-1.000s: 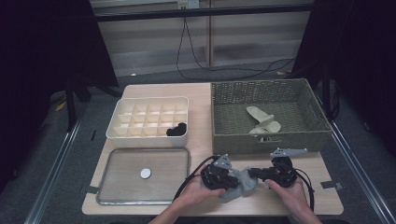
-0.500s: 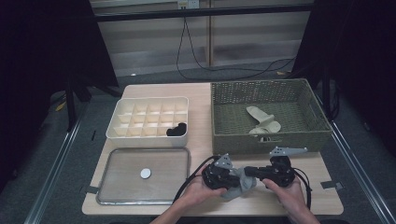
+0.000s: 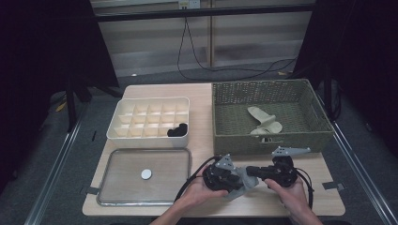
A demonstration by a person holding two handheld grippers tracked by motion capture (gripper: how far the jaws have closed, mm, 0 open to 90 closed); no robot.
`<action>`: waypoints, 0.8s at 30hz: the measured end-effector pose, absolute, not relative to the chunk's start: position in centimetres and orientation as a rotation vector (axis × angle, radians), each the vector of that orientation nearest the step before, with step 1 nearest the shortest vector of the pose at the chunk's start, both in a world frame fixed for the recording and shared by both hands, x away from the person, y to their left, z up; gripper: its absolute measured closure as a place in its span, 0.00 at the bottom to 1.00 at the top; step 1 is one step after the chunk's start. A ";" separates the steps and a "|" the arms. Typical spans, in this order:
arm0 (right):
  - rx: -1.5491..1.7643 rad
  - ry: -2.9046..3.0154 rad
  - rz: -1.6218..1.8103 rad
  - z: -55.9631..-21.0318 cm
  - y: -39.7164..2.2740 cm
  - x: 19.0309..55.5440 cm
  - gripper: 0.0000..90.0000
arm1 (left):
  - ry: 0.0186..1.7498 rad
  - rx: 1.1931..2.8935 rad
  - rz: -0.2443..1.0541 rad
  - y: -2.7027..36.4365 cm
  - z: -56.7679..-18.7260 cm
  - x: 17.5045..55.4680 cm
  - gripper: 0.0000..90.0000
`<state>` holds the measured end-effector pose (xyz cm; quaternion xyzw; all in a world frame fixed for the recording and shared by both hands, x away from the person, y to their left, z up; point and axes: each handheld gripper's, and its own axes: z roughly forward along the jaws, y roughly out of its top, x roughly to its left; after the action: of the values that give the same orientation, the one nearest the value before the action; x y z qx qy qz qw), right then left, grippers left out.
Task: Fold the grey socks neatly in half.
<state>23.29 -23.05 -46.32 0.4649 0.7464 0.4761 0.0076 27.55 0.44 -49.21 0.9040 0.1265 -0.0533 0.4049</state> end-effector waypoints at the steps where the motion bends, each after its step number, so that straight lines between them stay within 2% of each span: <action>1: 1.454 2.334 1.488 -46.3 -23.0 23.3 0.96 | 0.319 2.282 -0.134 0.4 -49.2 27.5 0.73; 8: 1.467 2.290 1.475 -45.8 -24.2 23.5 0.96 | 0.370 2.220 -0.099 3.6 -47.5 26.8 0.71; 14: 1.465 2.279 1.436 -45.4 -24.6 23.9 0.96 | 0.441 2.246 -0.094 7.0 -48.6 27.0 0.73; 17: 1.474 2.289 1.415 -45.6 -24.1 24.4 0.96 | 0.445 2.257 -0.086 7.1 -48.9 26.8 0.70; 24: 1.449 2.345 1.390 -46.0 -22.7 24.9 0.96 | 0.412 2.305 -0.065 5.6 -49.5 26.2 0.70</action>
<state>24.91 -22.68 -45.98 0.4691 0.7592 0.4503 0.0273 26.19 5.58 -49.45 0.9066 0.1620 -0.0256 0.3889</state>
